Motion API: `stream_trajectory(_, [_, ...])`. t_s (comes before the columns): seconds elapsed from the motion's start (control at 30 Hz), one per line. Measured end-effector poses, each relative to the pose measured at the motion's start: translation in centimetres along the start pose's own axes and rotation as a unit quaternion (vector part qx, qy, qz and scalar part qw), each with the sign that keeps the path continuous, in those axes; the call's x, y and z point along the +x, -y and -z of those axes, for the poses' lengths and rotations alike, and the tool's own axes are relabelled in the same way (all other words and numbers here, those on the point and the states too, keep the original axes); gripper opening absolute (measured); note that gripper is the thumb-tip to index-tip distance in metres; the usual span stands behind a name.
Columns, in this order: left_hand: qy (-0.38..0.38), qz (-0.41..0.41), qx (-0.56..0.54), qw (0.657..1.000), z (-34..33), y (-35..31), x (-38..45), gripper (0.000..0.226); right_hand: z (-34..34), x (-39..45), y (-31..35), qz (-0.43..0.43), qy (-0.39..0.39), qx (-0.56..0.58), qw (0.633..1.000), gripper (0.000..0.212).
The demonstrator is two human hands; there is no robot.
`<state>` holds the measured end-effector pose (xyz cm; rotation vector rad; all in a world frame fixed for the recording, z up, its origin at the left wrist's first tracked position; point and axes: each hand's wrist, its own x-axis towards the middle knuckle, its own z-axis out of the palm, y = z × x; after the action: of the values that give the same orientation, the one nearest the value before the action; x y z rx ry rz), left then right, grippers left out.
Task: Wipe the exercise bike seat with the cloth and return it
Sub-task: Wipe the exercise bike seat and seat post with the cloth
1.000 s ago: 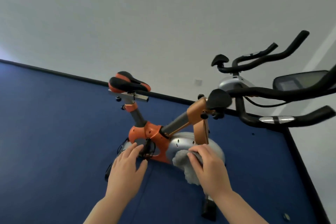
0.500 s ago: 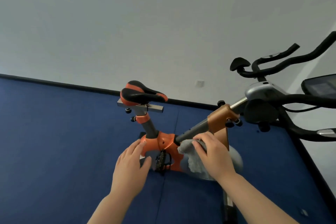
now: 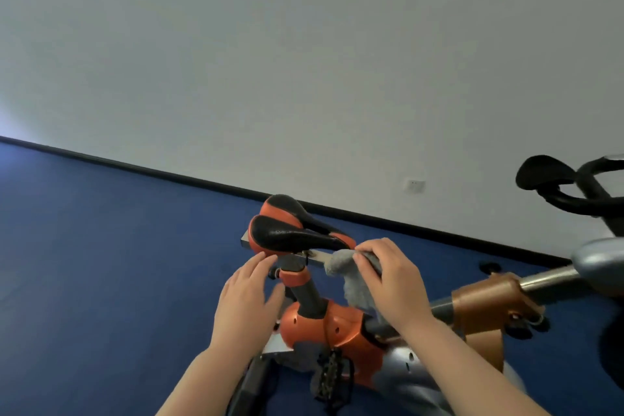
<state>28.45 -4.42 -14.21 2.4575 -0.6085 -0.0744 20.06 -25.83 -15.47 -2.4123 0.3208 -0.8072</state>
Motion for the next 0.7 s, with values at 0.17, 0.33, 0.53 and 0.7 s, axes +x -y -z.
stream_trajectory(0.17, [0.017, 0.006, -0.008, 1.000, -0.4, 1.1, 4.4, 0.050, -2.1, 5.0, 0.0, -0.014, 0.012, 0.011, 1.000, 0.006])
stream_trajectory(0.33, [0.032, -0.005, -0.005, 0.999, -0.2, 3.0, 9.5, 0.049, -4.5, 9.1, 0.3, -0.043, 0.009, -0.002, 0.999, 0.008])
stream_trajectory(0.53, [0.063, -0.041, -0.001, 0.997, 1.4, 6.3, 15.4, 0.049, -7.9, 12.0, 1.1, -0.091, -0.011, -0.026, 0.995, 0.006])
stream_trajectory(0.7, [0.101, -0.063, 0.003, 0.993, 2.2, 9.7, 19.0, 0.049, -10.7, 13.5, 2.1, -0.129, -0.036, -0.049, 0.990, 0.006])
